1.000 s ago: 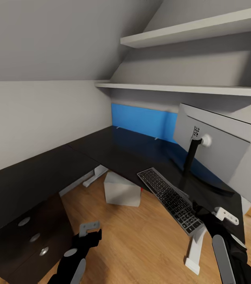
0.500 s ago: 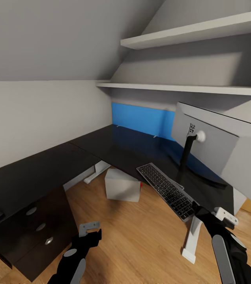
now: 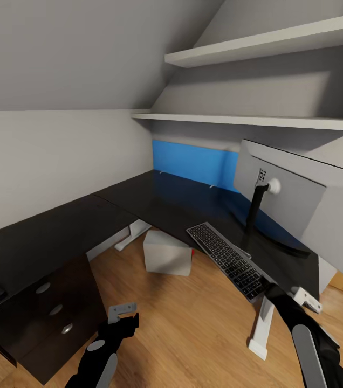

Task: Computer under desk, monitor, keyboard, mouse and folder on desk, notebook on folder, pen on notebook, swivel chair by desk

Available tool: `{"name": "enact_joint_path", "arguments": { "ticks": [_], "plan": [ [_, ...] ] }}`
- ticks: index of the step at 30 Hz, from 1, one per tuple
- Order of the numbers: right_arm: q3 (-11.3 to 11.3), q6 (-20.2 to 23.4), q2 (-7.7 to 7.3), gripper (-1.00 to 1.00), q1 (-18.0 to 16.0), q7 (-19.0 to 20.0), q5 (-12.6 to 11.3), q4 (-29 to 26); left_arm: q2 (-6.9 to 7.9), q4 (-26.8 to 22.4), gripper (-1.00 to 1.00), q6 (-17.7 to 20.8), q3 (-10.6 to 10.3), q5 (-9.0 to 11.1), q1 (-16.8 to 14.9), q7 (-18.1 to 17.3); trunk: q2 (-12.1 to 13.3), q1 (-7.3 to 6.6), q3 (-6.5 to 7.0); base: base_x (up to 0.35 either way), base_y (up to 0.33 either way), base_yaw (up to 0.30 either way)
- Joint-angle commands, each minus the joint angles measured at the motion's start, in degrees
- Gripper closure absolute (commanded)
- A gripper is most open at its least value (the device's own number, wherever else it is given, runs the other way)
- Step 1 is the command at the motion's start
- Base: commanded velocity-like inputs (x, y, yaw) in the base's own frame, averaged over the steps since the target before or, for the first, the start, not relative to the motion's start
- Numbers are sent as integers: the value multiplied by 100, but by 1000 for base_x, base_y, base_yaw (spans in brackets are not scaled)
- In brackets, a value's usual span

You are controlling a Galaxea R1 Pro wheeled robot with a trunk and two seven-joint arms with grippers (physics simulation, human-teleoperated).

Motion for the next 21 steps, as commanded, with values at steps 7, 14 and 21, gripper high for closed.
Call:
{"name": "enact_joint_path", "arguments": {
  "ticks": [7,14,21],
  "plan": [
    [-302,74,-13,-100,115,-25,-895,35,2,1,-100,17,-16,60,-4,53,-4,0,-6,0,0,0],
    [-516,439,-54,-100,160,-15,-1515,135,2,8,-100,18,-17,60,-4,53,-4,0,-6,0,0,0],
    [-767,673,-138,-100,170,112,-2029,289,2,23,-100,18,-22,60,-3,53,-4,0,-6,0,0,0]
  ]
}}
